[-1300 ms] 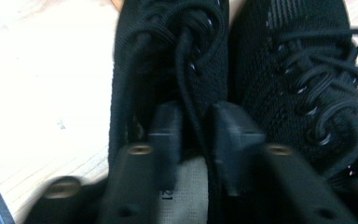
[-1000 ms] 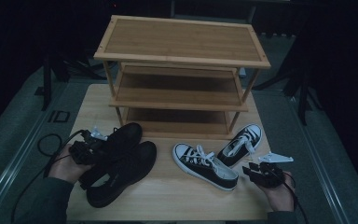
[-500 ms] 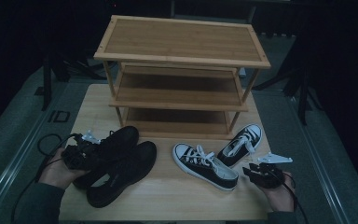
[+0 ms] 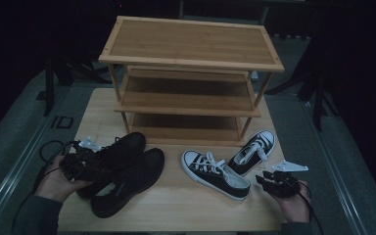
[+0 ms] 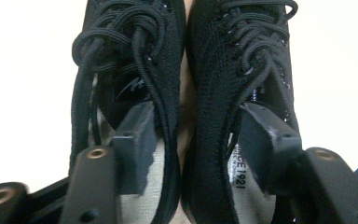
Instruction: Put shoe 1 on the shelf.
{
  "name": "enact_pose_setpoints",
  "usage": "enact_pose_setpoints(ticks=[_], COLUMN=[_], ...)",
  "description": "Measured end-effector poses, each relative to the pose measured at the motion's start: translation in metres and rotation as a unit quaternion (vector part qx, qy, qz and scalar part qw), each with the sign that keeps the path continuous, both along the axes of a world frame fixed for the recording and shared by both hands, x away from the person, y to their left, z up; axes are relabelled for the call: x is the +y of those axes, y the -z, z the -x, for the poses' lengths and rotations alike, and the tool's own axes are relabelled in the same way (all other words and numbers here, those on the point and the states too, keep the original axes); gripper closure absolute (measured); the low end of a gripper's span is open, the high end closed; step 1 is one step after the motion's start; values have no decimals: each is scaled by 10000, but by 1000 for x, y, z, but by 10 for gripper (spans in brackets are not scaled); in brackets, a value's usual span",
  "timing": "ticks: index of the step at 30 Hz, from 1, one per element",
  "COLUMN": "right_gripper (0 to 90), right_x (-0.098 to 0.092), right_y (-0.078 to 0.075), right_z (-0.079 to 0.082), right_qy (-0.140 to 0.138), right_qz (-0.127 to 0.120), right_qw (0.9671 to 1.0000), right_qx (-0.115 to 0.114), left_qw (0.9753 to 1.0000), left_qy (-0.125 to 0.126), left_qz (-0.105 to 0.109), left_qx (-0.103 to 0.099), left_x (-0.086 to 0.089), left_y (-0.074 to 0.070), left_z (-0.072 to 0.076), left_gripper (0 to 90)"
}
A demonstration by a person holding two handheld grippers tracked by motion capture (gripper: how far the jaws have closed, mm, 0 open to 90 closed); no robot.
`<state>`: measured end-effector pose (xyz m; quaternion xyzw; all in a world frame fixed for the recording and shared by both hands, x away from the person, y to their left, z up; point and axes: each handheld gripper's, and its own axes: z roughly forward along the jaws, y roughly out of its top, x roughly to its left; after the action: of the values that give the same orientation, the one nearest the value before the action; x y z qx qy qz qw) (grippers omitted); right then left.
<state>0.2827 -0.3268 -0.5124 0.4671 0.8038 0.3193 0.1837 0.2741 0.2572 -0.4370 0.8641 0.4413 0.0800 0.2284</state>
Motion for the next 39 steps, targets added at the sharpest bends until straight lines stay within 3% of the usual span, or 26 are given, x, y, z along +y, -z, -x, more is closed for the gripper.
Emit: enact_pose_setpoints(ticks=[11, 14, 19, 25, 32, 35, 39], right_gripper=[596, 596, 596, 596, 597, 597, 597], right_x=[-3, -3, -4, -3, -5, -5, -4], right_y=[1, 1, 1, 1, 3, 4, 5], right_z=[1, 1, 1, 1, 2, 2, 3], right_qy=[51, 50, 60, 51, 89, 80, 48], right_qz=[-16, -11, -22, -24, -60, -57, -46], right_qw=[10000, 10000, 10000, 10000, 9999, 9999, 10000], right_qx=[-21, -21, -23, -26, -43, -30, -40], left_qw=[9998, 9995, 9993, 9972, 9966, 9952, 9949], left_qy=[36, 25, 86, 134, 121, 152, 179], left_qz=[-120, -254, -262, -652, -723, -902, -933], left_qx=[148, 185, 249, 333, 373, 348, 333], left_x=[-5, -7, -8, -18, -23, -27, -28], left_y=[15, 19, 23, 32, 37, 38, 38], left_z=[-7, -11, -15, -18, -21, -23, -23], left_gripper=[319, 365, 472, 497, 578, 575, 627])
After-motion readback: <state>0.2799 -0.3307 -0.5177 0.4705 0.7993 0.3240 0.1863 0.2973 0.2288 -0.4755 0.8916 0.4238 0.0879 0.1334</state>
